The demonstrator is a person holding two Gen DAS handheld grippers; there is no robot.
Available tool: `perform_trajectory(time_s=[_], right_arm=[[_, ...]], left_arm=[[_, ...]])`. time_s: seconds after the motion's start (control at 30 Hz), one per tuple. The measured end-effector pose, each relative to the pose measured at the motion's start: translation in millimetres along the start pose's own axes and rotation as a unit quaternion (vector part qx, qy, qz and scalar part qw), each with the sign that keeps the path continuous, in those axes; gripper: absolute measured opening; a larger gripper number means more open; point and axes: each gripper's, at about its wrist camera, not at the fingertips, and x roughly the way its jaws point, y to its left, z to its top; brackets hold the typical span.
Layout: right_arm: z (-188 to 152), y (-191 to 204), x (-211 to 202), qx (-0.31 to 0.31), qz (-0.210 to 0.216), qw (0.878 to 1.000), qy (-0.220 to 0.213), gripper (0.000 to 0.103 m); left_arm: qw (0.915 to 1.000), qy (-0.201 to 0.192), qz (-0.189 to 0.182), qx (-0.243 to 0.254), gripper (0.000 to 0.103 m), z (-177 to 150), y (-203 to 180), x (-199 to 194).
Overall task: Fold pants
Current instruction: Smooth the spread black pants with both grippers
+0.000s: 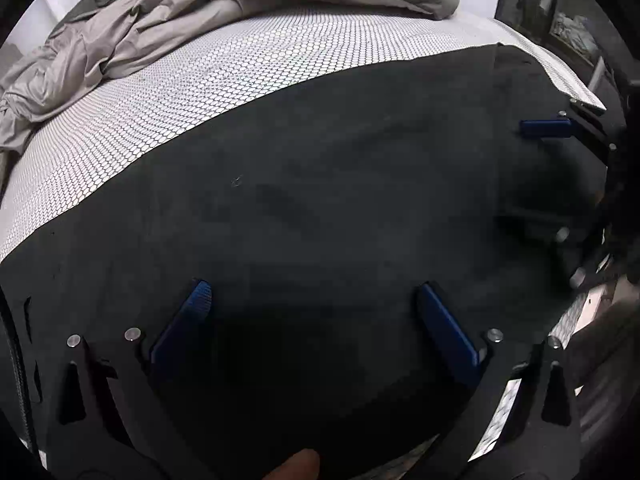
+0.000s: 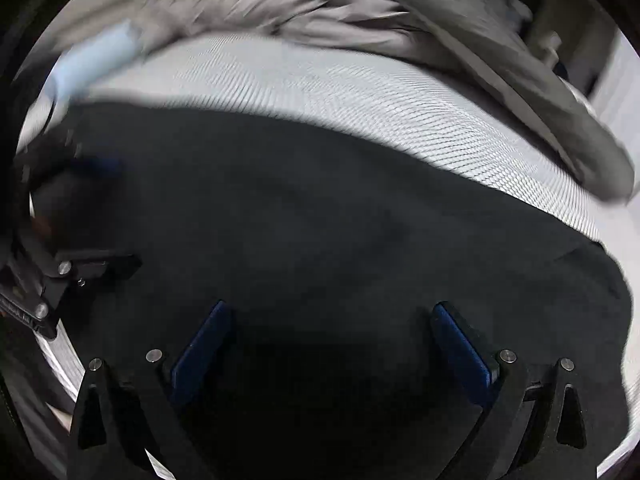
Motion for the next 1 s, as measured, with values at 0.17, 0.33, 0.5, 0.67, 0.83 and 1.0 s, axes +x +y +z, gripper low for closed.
perform_trajectory(time_s=[0.17,0.33,0.5,0.67,0.83,1.0], right_arm=[[-52,-100,-15,0.103,-0.116,0.988,0.015,0.101],[-97,-191,-32,0.253,-0.219,0.942,0.022,0.102],[-60,-156,-57,0.23,-0.204,0.951,-0.045,0.101],[-16,-87,-38,0.17,-0.062,0.981,-0.064,0.101],[10,-31,17,0.04,-0.06,0.997,0.004,0.101],[0,-48,15,0.074,-0.047,0.996,0.018,0.102]], left_arm=[[0.9981,0.005,0.025,-0.056,0.102,-22,53,-13],[0.9942,-0.004,0.034,-0.102,0.102,-33,96,-27],[0.9885,-0.049,0.06,-0.13,0.102,-26,122,-54],[0.98,-0.014,0.101,-0.171,0.101,-40,165,-42],[0.9793,-0.008,0.128,-0.156,0.088,-70,187,-54],[0.9704,-0.027,0.126,-0.204,0.08,-110,230,-84]])
